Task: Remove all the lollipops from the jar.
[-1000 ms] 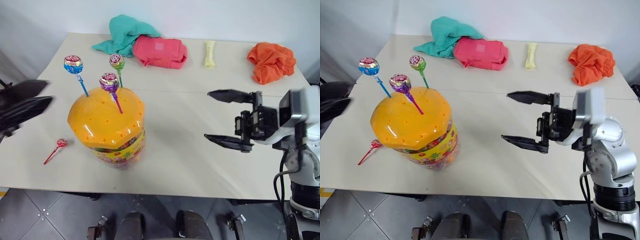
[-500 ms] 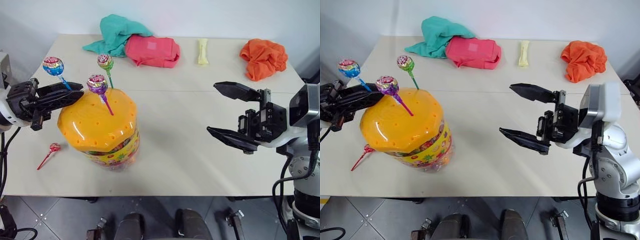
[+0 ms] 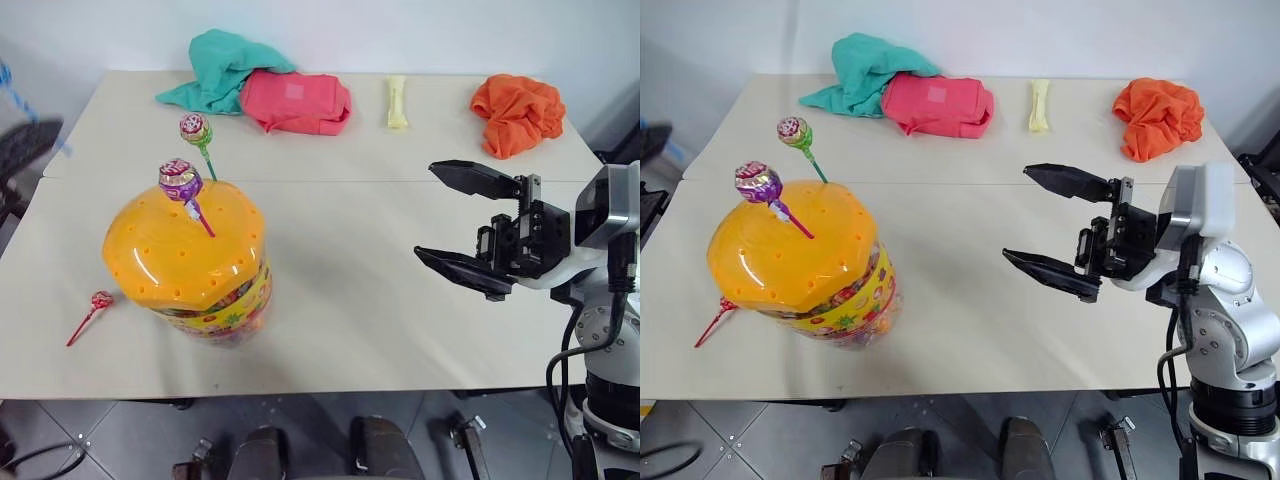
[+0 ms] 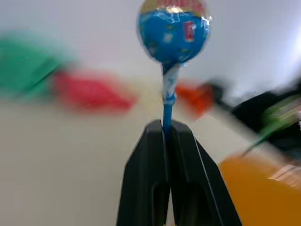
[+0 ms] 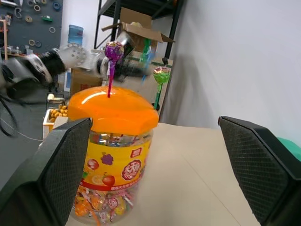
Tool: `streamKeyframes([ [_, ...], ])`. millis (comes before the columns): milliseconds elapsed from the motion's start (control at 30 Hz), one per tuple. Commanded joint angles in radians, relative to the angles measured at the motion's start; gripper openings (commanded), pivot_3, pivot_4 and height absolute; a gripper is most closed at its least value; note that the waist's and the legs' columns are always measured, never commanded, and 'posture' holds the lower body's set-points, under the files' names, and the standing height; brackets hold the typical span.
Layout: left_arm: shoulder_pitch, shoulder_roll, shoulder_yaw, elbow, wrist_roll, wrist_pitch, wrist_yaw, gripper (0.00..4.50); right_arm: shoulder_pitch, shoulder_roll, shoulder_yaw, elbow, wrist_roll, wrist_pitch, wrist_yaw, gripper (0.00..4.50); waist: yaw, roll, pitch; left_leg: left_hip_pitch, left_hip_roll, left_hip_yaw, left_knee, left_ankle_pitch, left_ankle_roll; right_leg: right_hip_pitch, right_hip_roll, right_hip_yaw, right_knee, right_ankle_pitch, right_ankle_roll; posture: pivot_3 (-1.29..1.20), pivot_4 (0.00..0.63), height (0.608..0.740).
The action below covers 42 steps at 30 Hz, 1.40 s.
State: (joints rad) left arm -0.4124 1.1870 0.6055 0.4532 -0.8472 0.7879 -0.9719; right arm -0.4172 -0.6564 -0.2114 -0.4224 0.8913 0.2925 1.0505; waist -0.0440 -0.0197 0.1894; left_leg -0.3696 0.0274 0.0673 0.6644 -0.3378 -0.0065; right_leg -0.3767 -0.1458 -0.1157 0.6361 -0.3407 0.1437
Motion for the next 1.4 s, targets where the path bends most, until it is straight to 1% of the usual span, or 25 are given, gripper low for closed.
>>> streamKeyframes([
  [33, 0.114, 0.040, -0.037, 0.090, 0.172, -0.143, -0.043, 0.03, -0.018, -0.016, 0.030, 0.003, -0.035, 0.017, 0.002, 4.50, 0.011, 0.000, 0.000, -0.001, 0.000, 0.000, 0.001, 0.000, 0.000, 0.000, 0.000, 0.000, 0.000, 0.000, 0.000, 0.00, 0.150, 0.740],
  [100, 0.197, 0.040, -0.076, 0.097, 0.235, -0.155, -0.053, 0.03, -0.021, -0.018, 0.053, 0.017, -0.068, 0.026, -0.003, 4.50, 0.017, -0.001, 0.000, -0.002, 0.000, 0.003, 0.002, 0.000, 0.000, 0.000, 0.000, 0.000, -0.001, 0.000, 0.000, 0.00, 0.150, 0.740],
  [200, 0.291, 0.009, -0.110, 0.096, 0.297, -0.190, -0.062, 0.03, -0.015, -0.026, 0.100, 0.026, -0.131, 0.047, -0.019, 4.50, 0.031, -0.002, -0.001, -0.004, 0.000, 0.006, 0.003, -0.001, 0.001, 0.000, -0.001, 0.000, -0.001, 0.000, 0.000, 0.00, 0.150, 0.740],
  [333, 0.343, -0.020, -0.113, 0.071, 0.315, -0.205, -0.095, 0.03, -0.020, -0.019, 0.140, 0.038, -0.216, 0.041, -0.048, 4.50, 0.044, -0.002, -0.001, -0.004, 0.000, 0.007, 0.004, -0.001, 0.001, 0.000, -0.001, -0.001, 0.000, 0.000, 0.000, 0.00, 0.150, 0.740],
  [433, 0.386, -0.029, -0.101, 0.040, 0.305, -0.199, -0.143, 0.03, -0.020, -0.003, 0.138, 0.037, -0.204, 0.055, -0.054, 4.50, 0.042, -0.003, -0.001, -0.004, 0.000, 0.008, 0.004, -0.001, 0.000, 0.000, -0.001, 0.000, -0.001, 0.000, 0.000, 0.00, 0.150, 0.740],
  [533, 0.418, -0.033, -0.064, 0.060, 0.309, -0.265, -0.195, 0.71, -0.017, -0.004, 0.156, 0.019, -0.180, 0.062, -0.009, 4.50, 0.041, -0.003, -0.001, -0.004, 0.000, 0.008, 0.004, -0.001, 0.000, 0.000, -0.001, -0.001, 0.000, 0.000, 0.000, 0.00, 0.150, 0.740],
  [667, 0.425, -0.061, 0.018, 0.102, 0.292, -0.368, -0.234, 1.93, -0.089, 0.028, 0.192, 0.021, -0.123, 0.113, 0.017, 4.50, 0.035, -0.003, -0.001, -0.003, 0.001, 0.010, 0.004, -0.001, 0.000, 0.000, -0.001, -0.001, 0.000, 0.000, 0.000, 0.00, 0.150, 0.740],
  [733, 0.447, -0.090, 0.074, 0.085, 0.276, -0.441, -0.277, 2.50, -0.135, 0.045, 0.221, 0.030, -0.111, 0.137, 0.036, 4.50, 0.030, -0.003, -0.001, -0.002, 0.001, 0.011, 0.003, -0.001, 0.000, -0.001, -0.001, -0.001, 0.000, 0.000, -0.001, 0.00, 0.150, 0.740],
  [767, 0.464, -0.120, 0.133, 0.045, 0.240, -0.459, -0.299, 2.79, -0.180, 0.070, 0.253, 0.035, -0.103, 0.162, 0.037, 4.50, 0.029, -0.003, -0.001, -0.002, 0.001, 0.011, 0.003, -0.001, 0.000, -0.001, -0.001, -0.001, 0.000, 0.000, -0.001, 0.00, 0.150, 0.740],
  [833, 0.499, -0.182, 0.241, -0.062, 0.154, -0.460, -0.338, 2.79, -0.266, 0.124, 0.308, 0.051, -0.106, 0.205, 0.012, 4.50, 0.016, -0.003, -0.001, -0.002, 0.002, 0.011, 0.003, -0.001, 0.000, -0.001, -0.001, -0.001, 0.000, 0.000, -0.001, 0.00, 0.150, 0.740],
  [867, 0.513, -0.205, 0.276, -0.110, 0.123, -0.451, -0.349, 2.79, -0.293, 0.143, 0.322, 0.058, -0.110, 0.219, 0.003, 4.50, 0.012, -0.003, -0.001, -0.002, 0.002, 0.011, 0.003, -0.001, 0.000, -0.001, -0.001, -0.002, 0.001, 0.000, -0.001, 0.00, 0.150, 0.740],
  [1000, 0.608, -0.340, 0.384, -0.410, -0.055, -0.353, -0.335, 2.79, -0.400, 0.244, 0.388, 0.115, -0.151, 0.227, -0.015, 4.50, 0.009, -0.003, -0.001, -0.002, 0.005, 0.003, 0.004, -0.001, -0.001, -0.001, -0.002, -0.003, 0.003, 0.000, -0.001, 0.00, 0.150, 0.740],
  [1067, 0.644, -0.379, 0.402, -0.505, -0.119, -0.308, -0.324, 2.79, -0.435, 0.281, 0.404, 0.145, -0.168, 0.233, -0.024, 4.50, 0.011, -0.004, -0.001, -0.002, 0.004, 0.000, 0.004, -0.002, 0.000, -0.001, -0.004, -0.002, 0.002, 0.000, -0.001, 0.00, 0.150, 0.740],
  [1167, 0.705, -0.415, 0.401, -0.624, -0.166, -0.271, -0.320, 2.79, -0.484, 0.338, 0.426, 0.194, -0.196, 0.236, -0.039, 4.50, 0.011, -0.004, -0.001, -0.002, 0.004, -0.003, 0.005, -0.002, 0.000, 0.000, -0.004, -0.003, 0.003, 0.000, -0.001, 0.00, 0.150, 0.740],
  [1300, 0.696, -0.446, 0.422, -0.708, -0.233, -0.264, -0.248, 2.79, -0.551, 0.399, 0.449, 0.257, -0.230, 0.240, -0.050, 4.50, 0.013, -0.004, -0.001, -0.002, 0.004, -0.004, 0.006, -0.002, 0.000, 0.001, -0.003, -0.003, 0.005, 0.000, -0.001, 0.00, 0.150, 0.740],
  [1400, 0.684, -0.453, 0.435, -0.730, -0.278, -0.261, -0.202, 2.82, -0.598, 0.447, 0.437, 0.301, -0.241, 0.250, -0.077, 3.85, 0.008, -0.004, -0.001, -0.002, 0.004, -0.004, 0.006, -0.002, 0.000, 0.000, -0.003, -0.002, 0.005, 0.000, -0.001, 0.00, 0.150, 0.740],
])
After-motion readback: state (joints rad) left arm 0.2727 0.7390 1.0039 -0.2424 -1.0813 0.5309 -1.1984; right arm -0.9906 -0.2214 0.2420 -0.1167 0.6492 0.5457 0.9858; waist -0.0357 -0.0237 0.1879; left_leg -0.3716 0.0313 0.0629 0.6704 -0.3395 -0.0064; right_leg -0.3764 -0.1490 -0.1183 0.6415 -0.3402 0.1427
